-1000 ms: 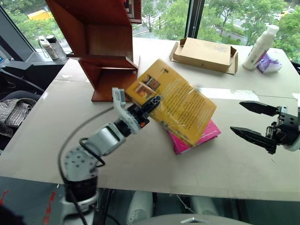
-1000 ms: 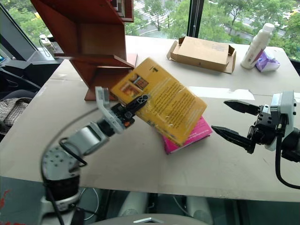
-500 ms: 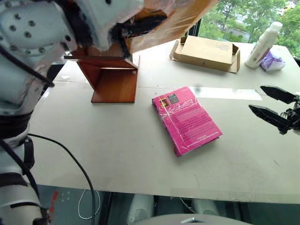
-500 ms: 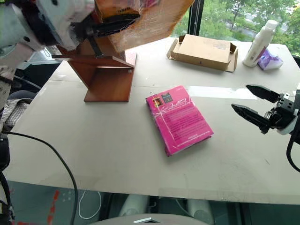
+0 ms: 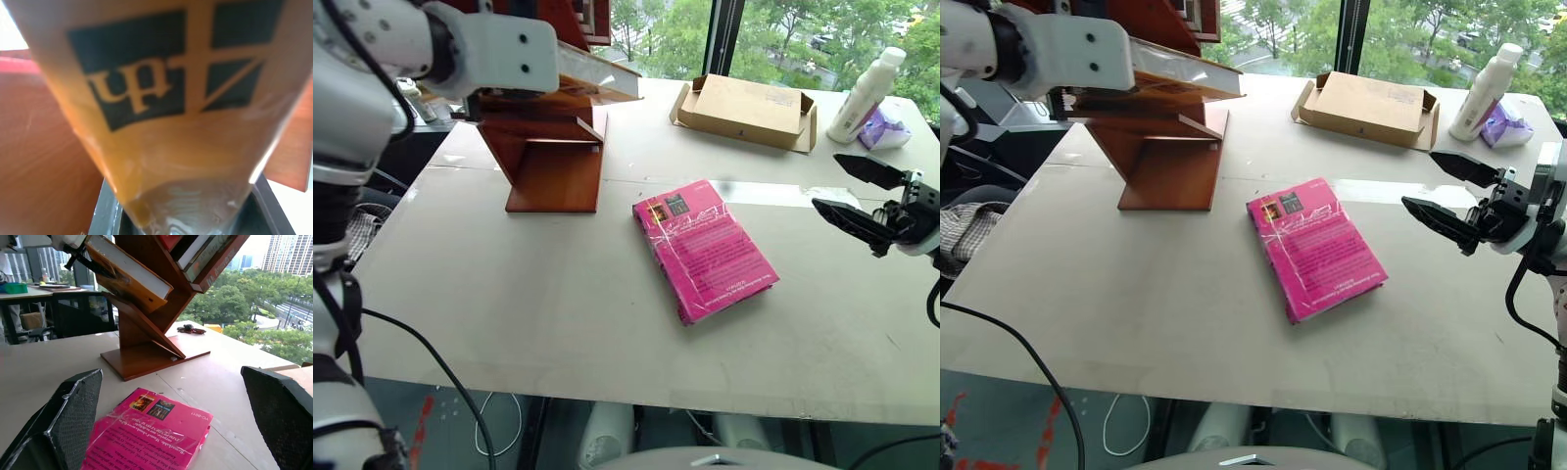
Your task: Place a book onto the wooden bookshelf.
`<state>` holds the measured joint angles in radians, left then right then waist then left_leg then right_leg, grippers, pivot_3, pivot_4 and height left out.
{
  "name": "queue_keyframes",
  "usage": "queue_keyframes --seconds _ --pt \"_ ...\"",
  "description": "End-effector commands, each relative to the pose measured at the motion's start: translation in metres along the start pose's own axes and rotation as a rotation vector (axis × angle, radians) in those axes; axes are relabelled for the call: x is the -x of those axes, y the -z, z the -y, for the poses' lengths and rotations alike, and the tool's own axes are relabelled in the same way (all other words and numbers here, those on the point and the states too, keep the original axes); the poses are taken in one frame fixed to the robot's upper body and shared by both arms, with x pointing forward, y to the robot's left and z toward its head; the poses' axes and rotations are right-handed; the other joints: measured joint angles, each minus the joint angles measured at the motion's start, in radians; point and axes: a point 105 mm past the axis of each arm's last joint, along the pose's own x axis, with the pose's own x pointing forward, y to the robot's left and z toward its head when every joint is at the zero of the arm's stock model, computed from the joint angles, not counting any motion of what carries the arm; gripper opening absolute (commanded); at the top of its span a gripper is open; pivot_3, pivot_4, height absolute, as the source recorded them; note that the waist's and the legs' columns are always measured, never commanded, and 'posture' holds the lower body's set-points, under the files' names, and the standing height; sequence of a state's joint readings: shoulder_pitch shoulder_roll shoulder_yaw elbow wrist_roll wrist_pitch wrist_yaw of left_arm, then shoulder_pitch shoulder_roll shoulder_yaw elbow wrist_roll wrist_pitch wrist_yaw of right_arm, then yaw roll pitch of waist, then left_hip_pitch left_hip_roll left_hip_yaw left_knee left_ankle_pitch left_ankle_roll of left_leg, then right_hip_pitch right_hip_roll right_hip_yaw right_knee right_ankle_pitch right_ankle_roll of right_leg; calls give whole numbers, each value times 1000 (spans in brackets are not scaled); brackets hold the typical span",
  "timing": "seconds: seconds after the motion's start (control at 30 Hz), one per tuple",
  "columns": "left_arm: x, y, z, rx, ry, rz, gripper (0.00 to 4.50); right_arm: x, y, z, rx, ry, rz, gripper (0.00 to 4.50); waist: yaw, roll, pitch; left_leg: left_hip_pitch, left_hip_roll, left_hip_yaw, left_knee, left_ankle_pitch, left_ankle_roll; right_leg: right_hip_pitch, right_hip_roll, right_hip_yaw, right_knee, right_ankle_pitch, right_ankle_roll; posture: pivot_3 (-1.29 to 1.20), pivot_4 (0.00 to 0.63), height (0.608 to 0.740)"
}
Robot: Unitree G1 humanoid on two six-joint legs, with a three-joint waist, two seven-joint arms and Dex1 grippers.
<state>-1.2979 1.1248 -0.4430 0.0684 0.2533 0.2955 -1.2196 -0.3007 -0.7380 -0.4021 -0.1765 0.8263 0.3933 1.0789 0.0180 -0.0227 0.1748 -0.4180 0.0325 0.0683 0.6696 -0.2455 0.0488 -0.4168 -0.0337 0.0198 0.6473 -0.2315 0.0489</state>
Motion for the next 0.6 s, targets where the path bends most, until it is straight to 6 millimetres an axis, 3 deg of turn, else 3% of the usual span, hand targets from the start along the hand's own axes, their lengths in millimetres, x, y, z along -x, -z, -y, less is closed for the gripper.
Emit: queue_keyframes --seconds 0.03,0.2,0.33,0.43,0.6 --pt "-14 28 3 27 16 -129 825 -5 -20 -7 51 -25 55 4500 -4 0 0 1 0 0 1 0 0 0 0 0 2 0 0 0 150 740" --pt "-31 37 10 45 60 -145 825 -7 -28 -14 54 -26 81 4500 -31 1 0 7 4 2 2 0 0 -1 3 5 13 0 0 0 150 740" --pt "-28 29 9 78 64 -103 2484 -7 -38 -17 37 -11 143 4500 -46 1 0 4 5 2 2 0 0 -6 6 8 15 0 -1 0 150 740" --pt "-8 15 -8 156 7 -17 3961 -9 -39 -18 31 -5 153 4500 -48 1 0 3 5 2 1 0 0 -7 5 9 14 0 -1 0 150 740" --pt "43 -14 -8 419 62 243 3961 -12 -37 -17 19 -12 145 4500 -43 0 0 -6 4 3 3 0 0 -14 2 9 13 0 1 0 150 740"
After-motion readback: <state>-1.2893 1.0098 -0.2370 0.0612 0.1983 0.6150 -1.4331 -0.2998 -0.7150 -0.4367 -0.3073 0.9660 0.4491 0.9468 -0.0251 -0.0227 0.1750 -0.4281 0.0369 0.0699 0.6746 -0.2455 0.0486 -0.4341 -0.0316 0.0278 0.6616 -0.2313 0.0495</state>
